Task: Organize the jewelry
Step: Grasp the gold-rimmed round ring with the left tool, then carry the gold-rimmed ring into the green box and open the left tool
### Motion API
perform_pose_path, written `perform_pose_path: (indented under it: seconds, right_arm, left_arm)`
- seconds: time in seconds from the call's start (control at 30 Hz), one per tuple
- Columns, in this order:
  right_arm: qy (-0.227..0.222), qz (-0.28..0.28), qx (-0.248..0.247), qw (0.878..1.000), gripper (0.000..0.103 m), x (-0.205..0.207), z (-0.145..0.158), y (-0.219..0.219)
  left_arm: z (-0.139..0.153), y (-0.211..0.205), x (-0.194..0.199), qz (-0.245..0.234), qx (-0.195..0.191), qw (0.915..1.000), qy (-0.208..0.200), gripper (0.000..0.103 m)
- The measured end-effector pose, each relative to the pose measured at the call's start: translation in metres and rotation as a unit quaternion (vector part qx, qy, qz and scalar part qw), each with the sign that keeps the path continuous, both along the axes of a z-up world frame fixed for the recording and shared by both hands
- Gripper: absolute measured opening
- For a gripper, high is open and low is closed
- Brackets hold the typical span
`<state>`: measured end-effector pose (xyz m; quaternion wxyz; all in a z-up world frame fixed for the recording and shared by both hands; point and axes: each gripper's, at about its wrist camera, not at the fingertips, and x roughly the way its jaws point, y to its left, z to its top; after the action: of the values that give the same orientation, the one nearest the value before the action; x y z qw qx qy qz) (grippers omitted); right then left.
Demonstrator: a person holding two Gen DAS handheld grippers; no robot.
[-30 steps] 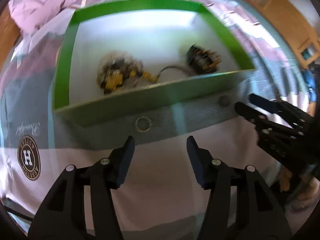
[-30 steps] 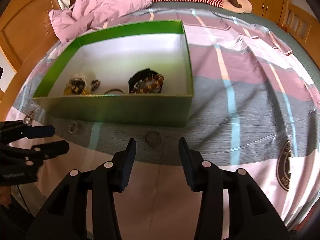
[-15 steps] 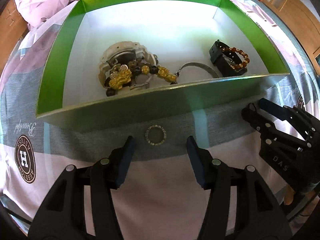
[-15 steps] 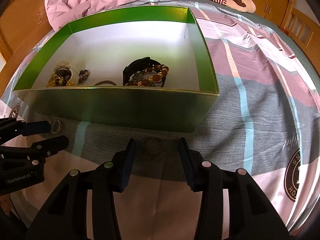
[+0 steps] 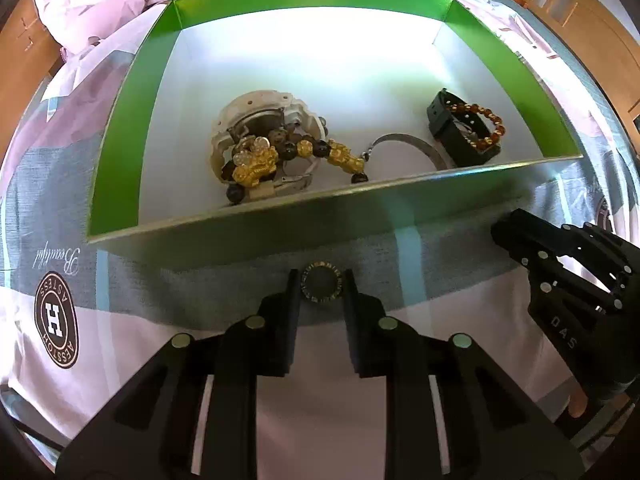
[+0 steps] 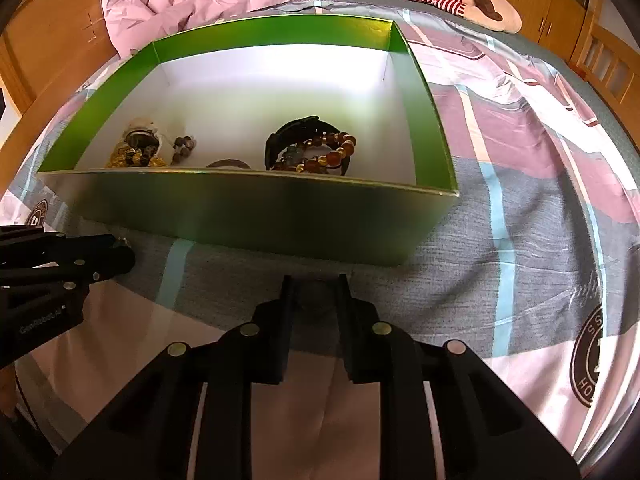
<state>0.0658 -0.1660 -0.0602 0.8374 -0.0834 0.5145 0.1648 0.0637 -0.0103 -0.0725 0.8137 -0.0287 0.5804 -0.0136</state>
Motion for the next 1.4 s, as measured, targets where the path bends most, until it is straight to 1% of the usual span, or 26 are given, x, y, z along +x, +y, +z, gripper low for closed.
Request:
perform_pose_path:
  seconds: [0.13,0.33,0.43,0.5,0.67,0.8,0.87,0.93,1.0,1.07,1.17,1.2,1.23,1.3,1.4]
  right_arm:
    - [-0.014,0.011,0.007,1.000,0.021,-0.010,0.016,0.000]
    - [-0.043,0.022,0.033,0.998,0.021,-0.020,0.053,0.001]
    - [-0.059,0.029,0.046,0.997,0.021,-0.022,0.071,0.004]
    - [-0.064,0.032,0.046,0.996,0.021,-0.022,0.077,0.008]
    - [-0.060,0.042,0.044,0.996,0.021,-0.025,0.075,0.019]
    - [-0.058,0.048,0.035,0.997,0.021,-0.027,0.071,0.026]
    - [-0.060,0.050,0.034,0.996,0.021,-0.028,0.073,0.028]
    - [-0.063,0.049,0.032,0.996,0.021,-0.027,0.074,0.029]
    - [-0.068,0.047,0.028,0.996,0.021,-0.024,0.076,0.031]
    - [-0.074,0.040,0.026,0.996,0.021,-0.018,0.081,0.032]
    - [-0.089,0.031,0.016,0.995,0.021,-0.002,0.088,0.037]
    - [-0.094,0.028,0.011,0.995,0.021,0.004,0.089,0.039]
    - [-0.101,0.023,0.008,0.995,0.021,0.012,0.092,0.043]
    - [-0.109,0.018,0.011,0.994,0.021,0.022,0.094,0.049]
    - [-0.116,0.015,0.014,0.993,0.021,0.039,0.087,0.064]
  left_arm:
    - [0.021,0.002,-0.012,-0.014,-0.012,0.9996,-0.020,0.021]
    - [0.052,0.001,-0.021,-0.033,-0.026,0.9973,-0.060,0.021]
    - [0.072,0.009,-0.031,-0.032,-0.040,0.9949,-0.087,0.021]
    - [0.078,0.011,-0.034,-0.026,-0.042,0.9938,-0.099,0.021]
    - [0.091,0.018,-0.038,-0.009,-0.037,0.9922,-0.119,0.021]
    - [0.096,0.023,-0.037,-0.002,-0.026,0.9908,-0.133,0.021]
    - [0.097,0.026,-0.036,0.003,-0.027,0.9904,-0.135,0.021]
    - [0.098,0.029,-0.034,0.011,-0.024,0.9898,-0.140,0.021]
    - [0.100,0.031,-0.026,0.019,-0.014,0.9889,-0.146,0.021]
    - [0.106,0.036,-0.012,0.033,-0.005,0.9878,-0.152,0.021]
    - [0.117,0.047,0.008,0.055,-0.015,0.9846,-0.165,0.021]
    - [0.119,0.049,0.013,0.058,-0.011,0.9840,-0.168,0.021]
    - [0.120,0.052,0.020,0.063,0.001,0.9829,-0.173,0.021]
    - [0.120,0.055,0.027,0.070,0.012,0.9815,-0.178,0.021]
    - [0.109,0.064,0.035,0.079,0.014,0.9812,-0.175,0.021]
